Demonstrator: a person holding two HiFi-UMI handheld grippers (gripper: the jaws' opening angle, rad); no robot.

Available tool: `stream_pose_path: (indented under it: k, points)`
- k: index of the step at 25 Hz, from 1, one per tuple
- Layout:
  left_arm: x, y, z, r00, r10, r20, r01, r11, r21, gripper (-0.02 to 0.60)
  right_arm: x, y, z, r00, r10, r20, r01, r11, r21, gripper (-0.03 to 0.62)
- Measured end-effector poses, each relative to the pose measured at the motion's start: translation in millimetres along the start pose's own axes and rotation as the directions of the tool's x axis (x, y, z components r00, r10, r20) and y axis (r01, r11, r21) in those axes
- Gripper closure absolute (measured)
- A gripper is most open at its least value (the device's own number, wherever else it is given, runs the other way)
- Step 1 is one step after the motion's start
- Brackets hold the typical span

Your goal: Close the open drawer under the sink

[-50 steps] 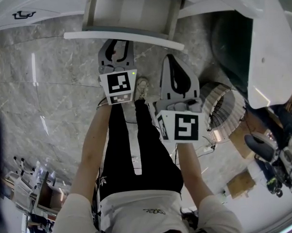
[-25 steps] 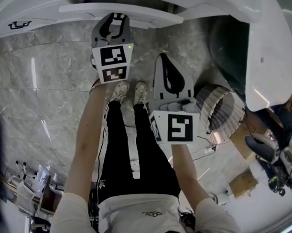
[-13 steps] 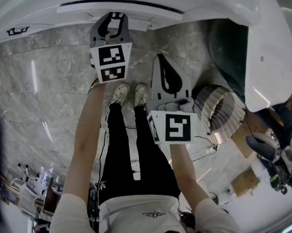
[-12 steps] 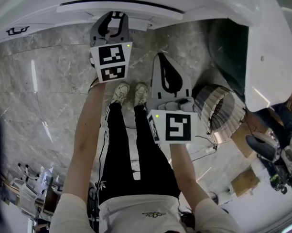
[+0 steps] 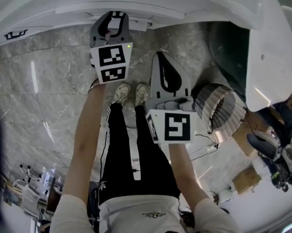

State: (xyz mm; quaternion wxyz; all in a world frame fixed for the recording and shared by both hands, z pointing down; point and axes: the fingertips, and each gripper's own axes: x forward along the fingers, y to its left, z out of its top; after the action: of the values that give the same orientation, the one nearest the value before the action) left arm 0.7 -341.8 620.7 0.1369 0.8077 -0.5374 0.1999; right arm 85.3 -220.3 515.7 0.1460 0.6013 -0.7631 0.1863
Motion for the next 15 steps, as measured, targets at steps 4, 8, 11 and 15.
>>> stream_pose_path:
  k: [4,8,11,15]
  points:
    - [0.3,-1.0,-0.4,1.000,-0.006,0.004,0.006,1.000,-0.004,0.434,2.8,0.0,-0.9,1.000,-0.003,-0.002,0.003,1.000,0.003,0.565]
    - [0.5,-1.7,-0.6,1.000,-0.013,0.004,0.012,1.000,0.001,0.434,4.4,2.5,-1.3,1.000,-0.004,-0.004,0.004,1.000,0.015,0.565]
    - [0.9,-1.6,-0.1,1.000,-0.016,0.003,0.016,1.000,-0.001,0.433,4.0,5.3,-0.6,1.000,-0.006,0.000,0.006,1.000,0.023,0.565]
    - [0.3,-0.9,-0.8,1.000,-0.020,-0.006,0.020,1.000,-0.006,0.433,1.1,8.4,-3.0,1.000,-0.006,-0.003,0.006,1.000,0.026,0.565]
